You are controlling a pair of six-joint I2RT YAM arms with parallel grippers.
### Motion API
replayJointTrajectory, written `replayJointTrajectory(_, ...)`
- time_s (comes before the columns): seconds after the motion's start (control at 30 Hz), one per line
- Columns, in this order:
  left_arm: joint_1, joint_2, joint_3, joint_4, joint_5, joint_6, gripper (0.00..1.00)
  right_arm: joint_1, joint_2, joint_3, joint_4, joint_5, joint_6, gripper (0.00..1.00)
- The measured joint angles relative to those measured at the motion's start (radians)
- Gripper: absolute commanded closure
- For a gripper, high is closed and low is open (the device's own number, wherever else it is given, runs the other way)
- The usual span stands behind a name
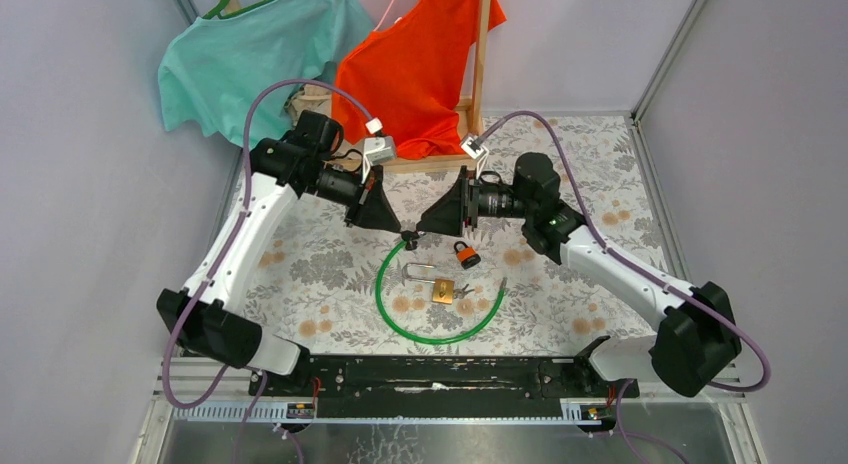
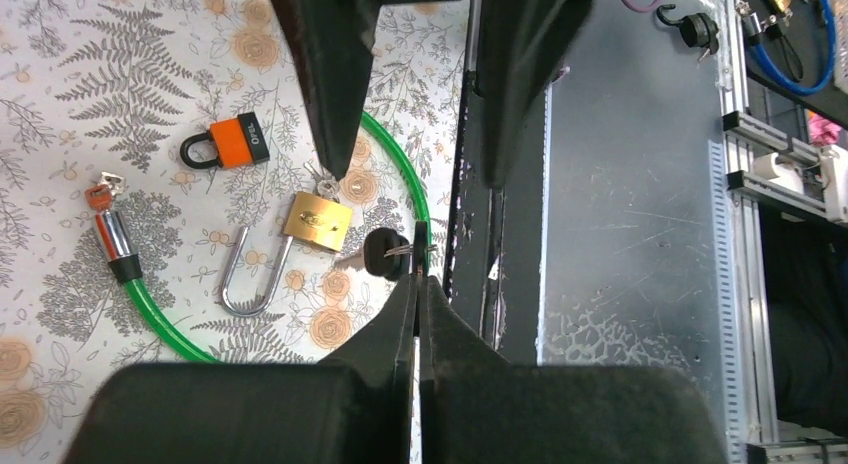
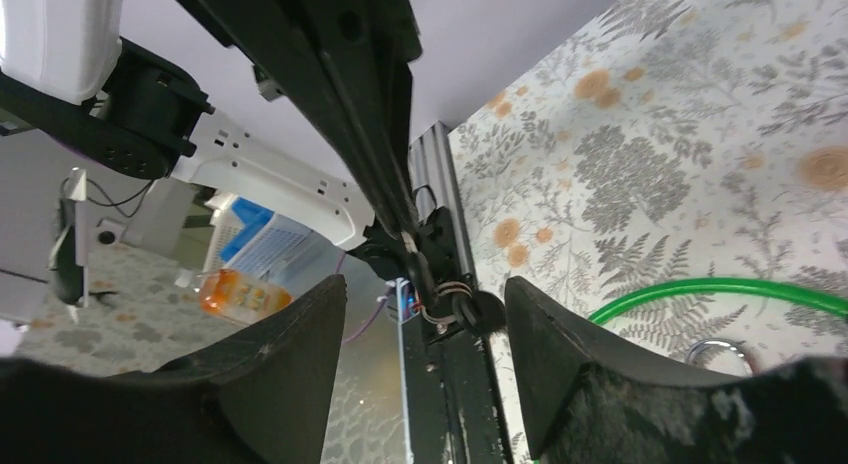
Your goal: Unlock with the key
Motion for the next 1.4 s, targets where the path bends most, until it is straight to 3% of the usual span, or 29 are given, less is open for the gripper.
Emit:
replayJointTrajectory(0.33,-0.003,-0.043,-0.036,0.119,0.051,-0.148,1.00,0.048,0.035,-0.059,0.123,-0.025,0.061,0.49)
replayJointTrajectory(0.57,-0.003,-0.042,-0.051,0.172,0.091,-0.222,1.00,0.080,0.009,-0.084,0.154,0.029,0.019,0.75)
replayJointTrajectory(0.73,-0.003,-0.042,-0.063,0.189,0.105,-0.242,1.00,0.080,0.002,-0.087,0.166,0.046,0.006,1.00)
replayJointTrajectory(0.97,-0.003,-0.048,-0.085,0.201,0.121,-0.251,1.00,0.084,-0.011,-0.088,0.136,0.048,-0.020,1.00)
replayJointTrajectory(1.0,-0.003,-0.051,-0.086,0.202,0.122,-0.252,0.97,0.084,-0.016,-0.088,0.128,0.048,-0.026,1.00)
replayJointTrajectory(1.03,-0.003,-0.052,-0.087,0.203,0.122,-0.253,0.81,0.084,-0.021,-0.088,0.121,0.049,-0.032,1.00)
replayJointTrajectory(1.07,-0.006,-0.055,-0.088,0.205,0.124,-0.253,0.48,0.084,-0.026,-0.088,0.115,0.050,-0.037,1.00)
replayJointTrajectory(1.17,-0.008,-0.064,-0.089,0.206,0.116,-0.256,0.21,0.086,-0.053,-0.089,0.074,0.056,-0.061,1.00)
replayJointTrajectory(1.27,-0.008,-0.071,-0.080,0.189,0.101,-0.236,0.11,0.085,-0.090,-0.088,0.025,0.053,-0.098,1.00)
replayJointTrajectory(1.4,-0.008,-0.071,-0.047,0.122,0.086,-0.164,0.13,0.085,-0.119,-0.071,-0.087,0.039,-0.171,1.00)
